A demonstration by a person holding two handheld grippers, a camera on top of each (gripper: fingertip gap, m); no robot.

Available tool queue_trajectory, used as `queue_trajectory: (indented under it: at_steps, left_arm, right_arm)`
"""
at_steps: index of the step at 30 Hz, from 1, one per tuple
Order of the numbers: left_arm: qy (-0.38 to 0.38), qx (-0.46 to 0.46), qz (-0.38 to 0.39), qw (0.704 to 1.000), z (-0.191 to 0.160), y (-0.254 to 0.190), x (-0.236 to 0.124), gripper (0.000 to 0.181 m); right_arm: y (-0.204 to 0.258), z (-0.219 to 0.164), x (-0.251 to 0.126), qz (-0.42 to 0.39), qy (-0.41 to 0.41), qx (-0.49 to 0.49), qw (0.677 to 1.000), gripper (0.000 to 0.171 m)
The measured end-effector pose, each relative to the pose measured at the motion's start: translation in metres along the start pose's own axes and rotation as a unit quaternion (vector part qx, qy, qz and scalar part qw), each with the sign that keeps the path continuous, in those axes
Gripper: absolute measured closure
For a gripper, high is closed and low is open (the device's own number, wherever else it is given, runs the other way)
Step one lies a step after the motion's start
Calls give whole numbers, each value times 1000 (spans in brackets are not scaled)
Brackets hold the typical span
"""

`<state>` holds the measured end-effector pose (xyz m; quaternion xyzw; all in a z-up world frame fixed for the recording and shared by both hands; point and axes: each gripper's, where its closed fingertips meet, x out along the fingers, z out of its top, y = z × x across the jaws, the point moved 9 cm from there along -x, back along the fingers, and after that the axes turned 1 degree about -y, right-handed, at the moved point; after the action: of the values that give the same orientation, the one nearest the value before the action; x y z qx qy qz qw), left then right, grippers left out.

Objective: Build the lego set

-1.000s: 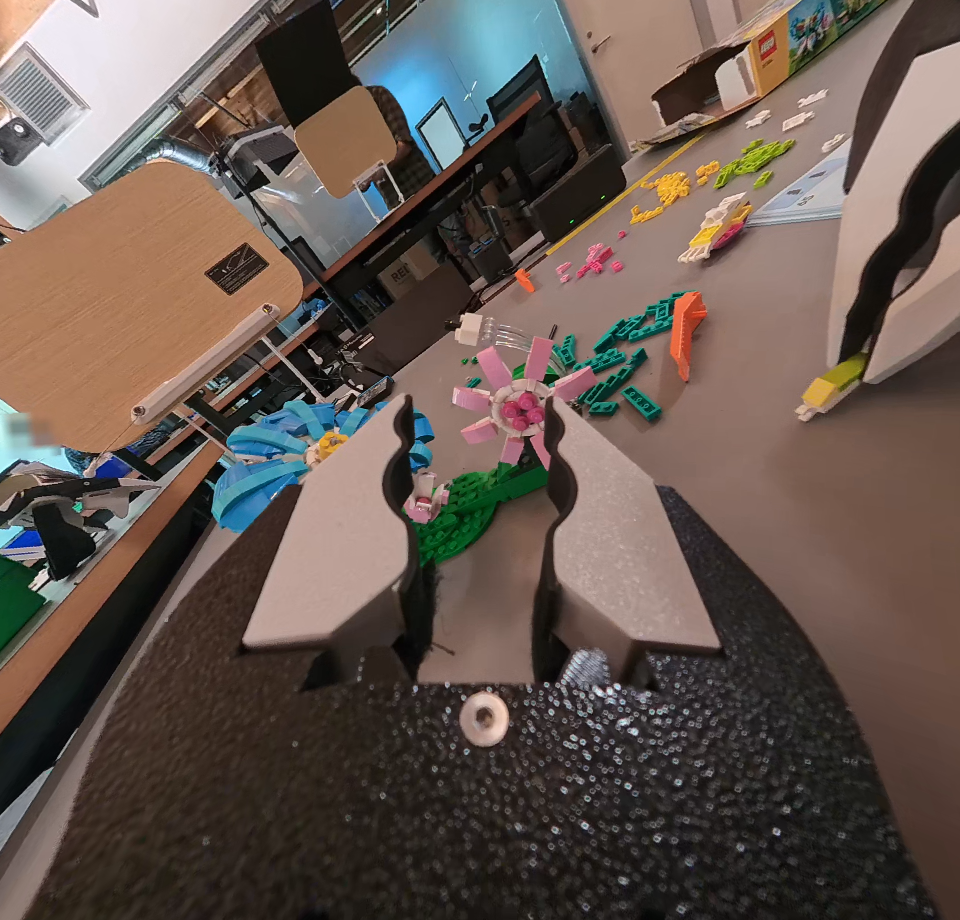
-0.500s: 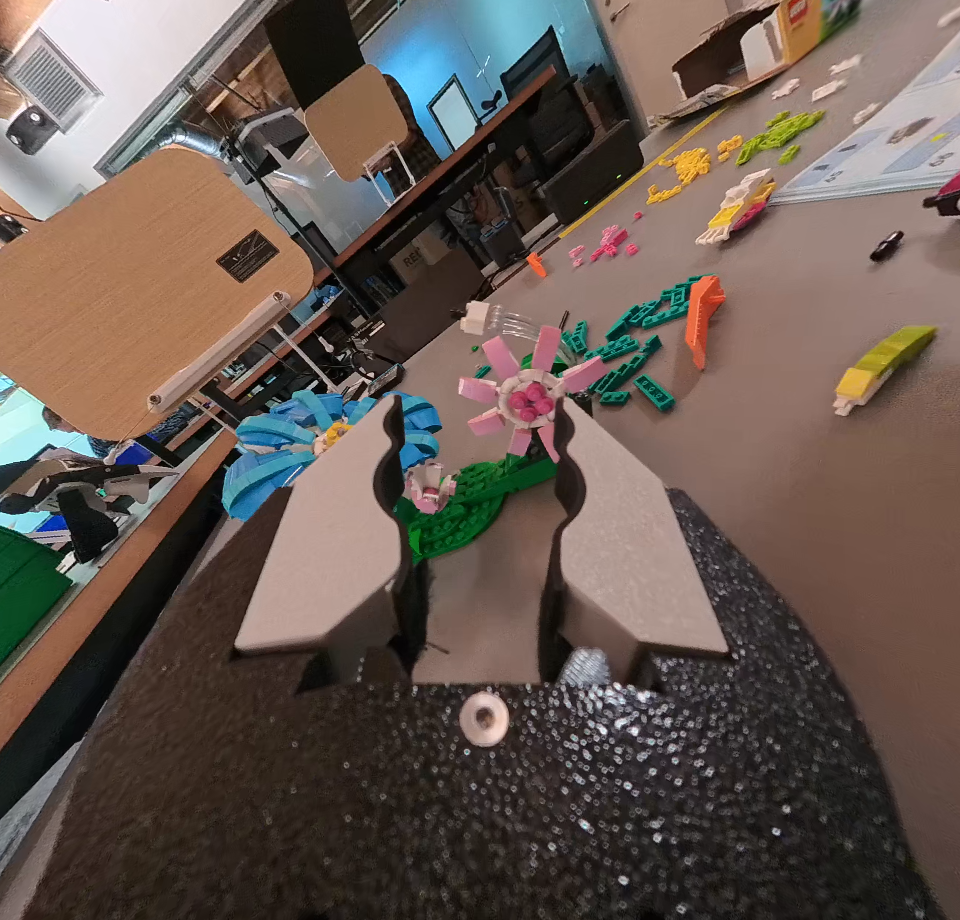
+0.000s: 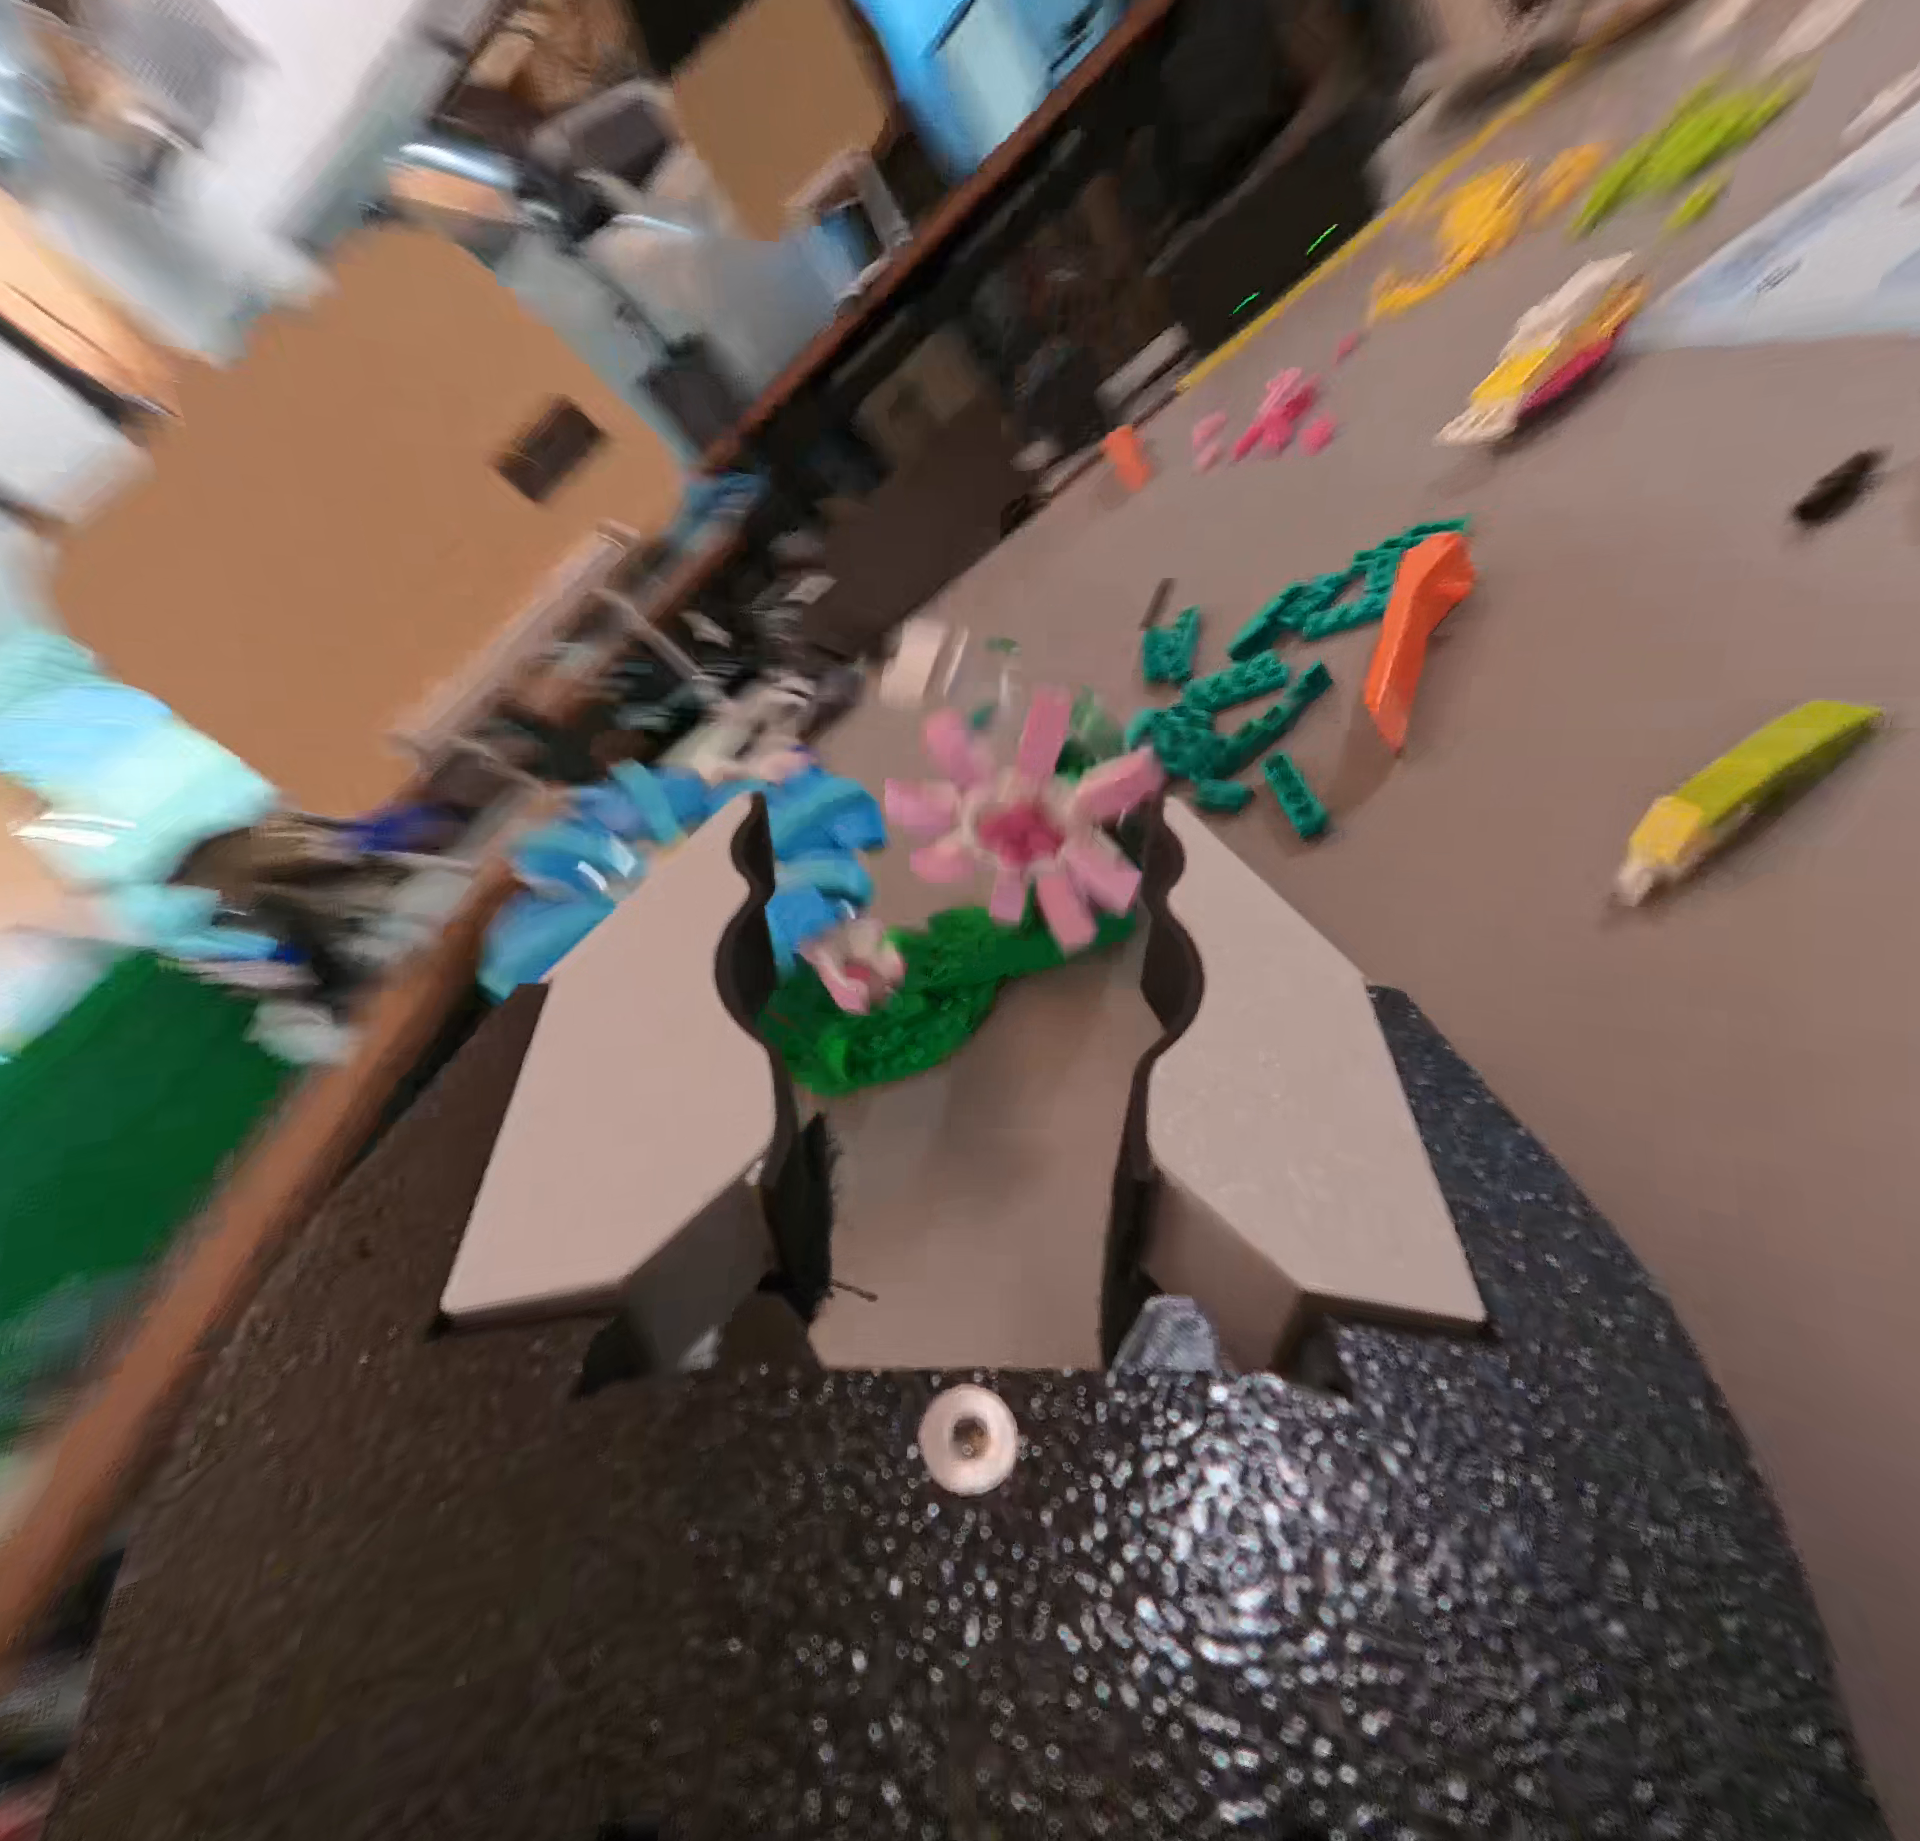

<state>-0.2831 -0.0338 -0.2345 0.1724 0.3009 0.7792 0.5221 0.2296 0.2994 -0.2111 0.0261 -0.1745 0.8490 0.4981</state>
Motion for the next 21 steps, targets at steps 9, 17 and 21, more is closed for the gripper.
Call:
queue_trajectory:
  at_steps: [9,17,21]
  left_arm:
    - [-198,-8,-350,916,219,-164,21,113]
    - [-61,0,-599,798,293,-315,105,116]
    - [23,-67,-640,765,283,-350,133,105]
  right_arm:
    - [-4,-12,11,28,26,-23,999,148]
    - [-8,-11,9,12,18,-10,1000,150]
    - [-9,-12,11,13,22,-6,1000,150]
